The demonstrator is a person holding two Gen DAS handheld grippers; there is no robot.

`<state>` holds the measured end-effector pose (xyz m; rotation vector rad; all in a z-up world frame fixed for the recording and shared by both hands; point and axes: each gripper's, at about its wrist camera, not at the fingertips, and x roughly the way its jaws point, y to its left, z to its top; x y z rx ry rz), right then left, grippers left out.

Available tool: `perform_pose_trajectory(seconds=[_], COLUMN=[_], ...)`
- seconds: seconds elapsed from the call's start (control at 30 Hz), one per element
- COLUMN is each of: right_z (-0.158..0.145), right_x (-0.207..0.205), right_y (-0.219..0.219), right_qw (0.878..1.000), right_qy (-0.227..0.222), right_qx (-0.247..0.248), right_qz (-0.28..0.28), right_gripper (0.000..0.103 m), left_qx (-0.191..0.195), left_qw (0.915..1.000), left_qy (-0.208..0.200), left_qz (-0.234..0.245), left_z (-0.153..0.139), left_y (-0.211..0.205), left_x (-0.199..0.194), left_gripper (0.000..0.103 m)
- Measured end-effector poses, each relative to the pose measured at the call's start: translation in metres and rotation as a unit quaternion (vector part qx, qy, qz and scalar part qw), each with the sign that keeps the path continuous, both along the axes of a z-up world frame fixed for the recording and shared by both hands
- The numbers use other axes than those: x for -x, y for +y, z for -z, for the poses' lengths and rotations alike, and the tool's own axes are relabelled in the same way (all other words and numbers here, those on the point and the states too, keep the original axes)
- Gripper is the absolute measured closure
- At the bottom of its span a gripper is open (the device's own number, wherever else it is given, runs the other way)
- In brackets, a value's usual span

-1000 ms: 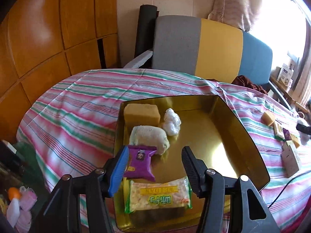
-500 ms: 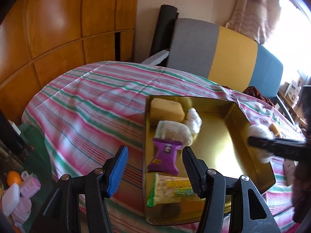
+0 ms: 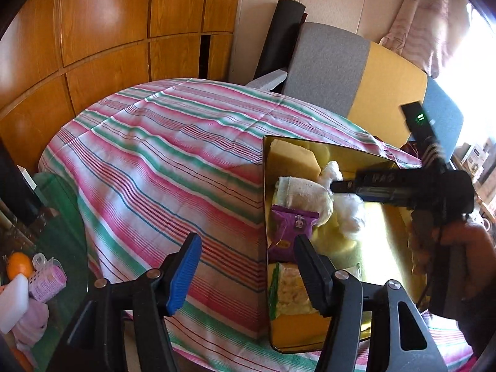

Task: Organize objects
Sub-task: 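Carry the wrapped item into the gold tray and release with the right gripper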

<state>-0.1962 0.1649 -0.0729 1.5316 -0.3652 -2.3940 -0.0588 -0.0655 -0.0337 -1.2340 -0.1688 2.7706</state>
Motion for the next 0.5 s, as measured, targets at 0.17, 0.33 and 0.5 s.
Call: perform_pose_trajectory(seconds=[0.17, 0.33, 0.5], right_z=[-0.011, -0.027, -0.045], right_x=[-0.02, -0.046, -0.071], right_y=[0.016, 0.027, 0.035], right_qw=[1.0, 0.999, 0.996], right_qy=[0.014, 0.047, 0.077], right_qx=[0.002, -0.015, -0.046], right_qz=[0.012, 0.023, 0.029], right_gripper=[0.038, 0.038, 0.038], left_qx=[0.0, 0.007, 0.014], left_qw=[1.0, 0.9999, 0.9995], left_qy=[0.001, 0.006, 0.015], left_qz=[0.004, 0.014, 0.022], left_z=[0.0, -0.004, -0.01], left_y=[0.005, 0.013, 0.02], left_x=[-0.001, -0.003, -0.008], left_gripper=[0.04, 0.04, 0.038])
